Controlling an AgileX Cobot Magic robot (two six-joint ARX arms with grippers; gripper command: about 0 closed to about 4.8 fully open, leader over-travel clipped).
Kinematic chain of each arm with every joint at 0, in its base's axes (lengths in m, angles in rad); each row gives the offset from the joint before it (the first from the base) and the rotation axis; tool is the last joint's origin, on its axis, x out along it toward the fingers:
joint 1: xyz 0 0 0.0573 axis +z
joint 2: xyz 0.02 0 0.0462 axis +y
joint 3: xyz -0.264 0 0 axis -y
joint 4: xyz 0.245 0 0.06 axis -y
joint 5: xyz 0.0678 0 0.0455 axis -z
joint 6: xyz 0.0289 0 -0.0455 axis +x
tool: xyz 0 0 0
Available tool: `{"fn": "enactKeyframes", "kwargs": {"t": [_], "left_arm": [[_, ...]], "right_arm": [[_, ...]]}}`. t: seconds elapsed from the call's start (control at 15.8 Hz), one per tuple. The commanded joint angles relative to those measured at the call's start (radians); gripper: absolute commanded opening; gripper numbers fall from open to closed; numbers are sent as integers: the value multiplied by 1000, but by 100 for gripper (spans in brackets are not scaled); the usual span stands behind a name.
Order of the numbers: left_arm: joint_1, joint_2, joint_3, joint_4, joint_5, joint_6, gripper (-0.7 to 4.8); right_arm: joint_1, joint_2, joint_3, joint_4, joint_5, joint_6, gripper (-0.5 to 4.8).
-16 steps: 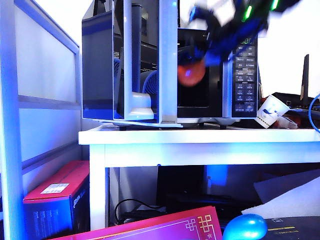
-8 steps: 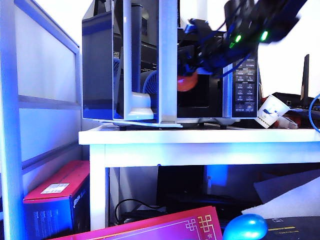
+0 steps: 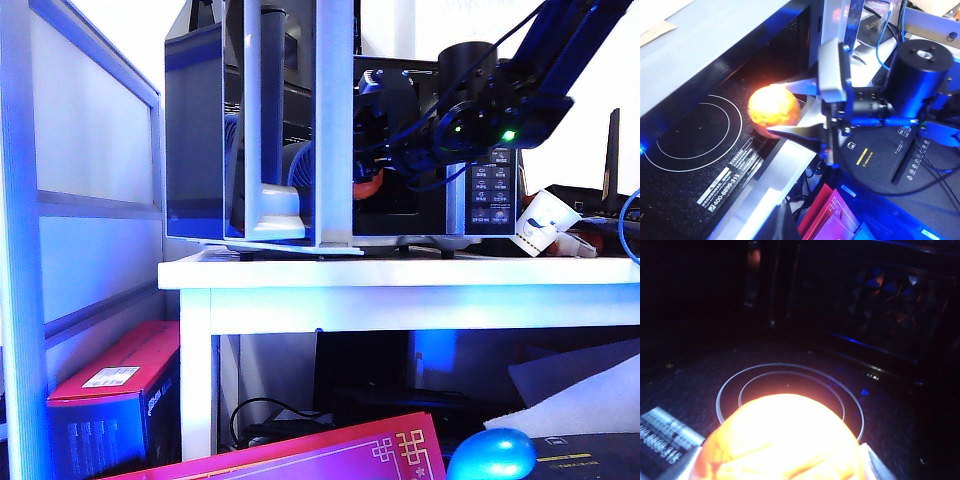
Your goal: Open the microwave door, place the orange inside the microwave, then close the microwave door.
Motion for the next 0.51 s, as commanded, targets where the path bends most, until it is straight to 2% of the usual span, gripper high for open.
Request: {"fn": "enactKeyframes", "kwargs": {"t": [0.06, 0.51], "left_arm": [[-3, 27, -24, -172, -22, -3, 17], [-3, 27, -24, -191, -22, -3, 17]], "right_arm": [[19, 33, 79, -31, -12, 4, 264], [27, 134, 253, -86, -39, 3, 265]]}}
